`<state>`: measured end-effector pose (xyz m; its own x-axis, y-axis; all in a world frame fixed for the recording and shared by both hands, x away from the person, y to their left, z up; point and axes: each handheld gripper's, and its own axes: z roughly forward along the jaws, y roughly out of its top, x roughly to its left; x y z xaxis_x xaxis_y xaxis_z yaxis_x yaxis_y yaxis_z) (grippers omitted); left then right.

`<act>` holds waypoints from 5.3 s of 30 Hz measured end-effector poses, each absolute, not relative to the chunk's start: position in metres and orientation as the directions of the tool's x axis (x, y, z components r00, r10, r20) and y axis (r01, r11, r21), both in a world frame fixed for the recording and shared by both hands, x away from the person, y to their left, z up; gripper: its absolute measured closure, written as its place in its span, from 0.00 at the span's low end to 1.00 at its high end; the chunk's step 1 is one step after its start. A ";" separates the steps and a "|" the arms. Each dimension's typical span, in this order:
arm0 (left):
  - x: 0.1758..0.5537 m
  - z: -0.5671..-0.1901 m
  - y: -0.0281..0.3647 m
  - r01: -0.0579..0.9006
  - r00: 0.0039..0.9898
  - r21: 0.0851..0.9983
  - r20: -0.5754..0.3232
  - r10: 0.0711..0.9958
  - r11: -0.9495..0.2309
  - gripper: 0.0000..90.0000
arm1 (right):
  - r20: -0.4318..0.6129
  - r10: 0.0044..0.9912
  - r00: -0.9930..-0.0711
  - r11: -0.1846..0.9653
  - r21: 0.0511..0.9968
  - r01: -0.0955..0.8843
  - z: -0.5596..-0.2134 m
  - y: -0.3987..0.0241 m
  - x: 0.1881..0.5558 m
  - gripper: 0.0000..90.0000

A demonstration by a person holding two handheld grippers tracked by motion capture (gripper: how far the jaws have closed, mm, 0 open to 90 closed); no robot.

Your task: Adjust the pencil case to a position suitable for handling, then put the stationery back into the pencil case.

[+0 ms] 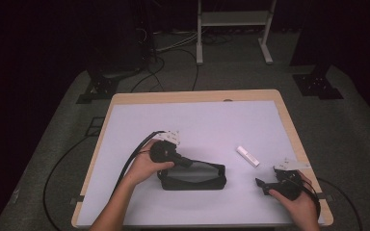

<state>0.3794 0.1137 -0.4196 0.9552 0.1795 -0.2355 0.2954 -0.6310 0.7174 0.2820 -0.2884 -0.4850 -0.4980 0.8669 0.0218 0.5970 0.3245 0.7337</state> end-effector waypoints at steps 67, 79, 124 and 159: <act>0.394 -0.398 0.187 0.412 0.828 0.753 -0.074 0.556 -0.513 0.17 | 0.024 0.867 -0.497 0.322 0.734 0.598 -0.485 -0.288 0.282 0.13; 0.399 -0.409 0.210 0.470 0.765 0.723 -0.046 0.643 -0.507 0.12 | 0.022 0.867 -0.497 0.325 0.732 0.599 -0.485 -0.288 0.282 0.13; 0.403 -0.472 0.259 0.599 0.565 0.674 0.027 0.824 -0.433 0.09 | 0.021 0.875 -0.484 0.322 0.721 0.613 -0.478 -0.292 0.282 0.29; 0.398 -0.478 0.264 0.560 0.566 0.722 0.024 0.824 -0.406 0.08 | 0.063 0.840 -0.539 0.337 0.718 0.609 -0.452 -0.289 0.301 0.36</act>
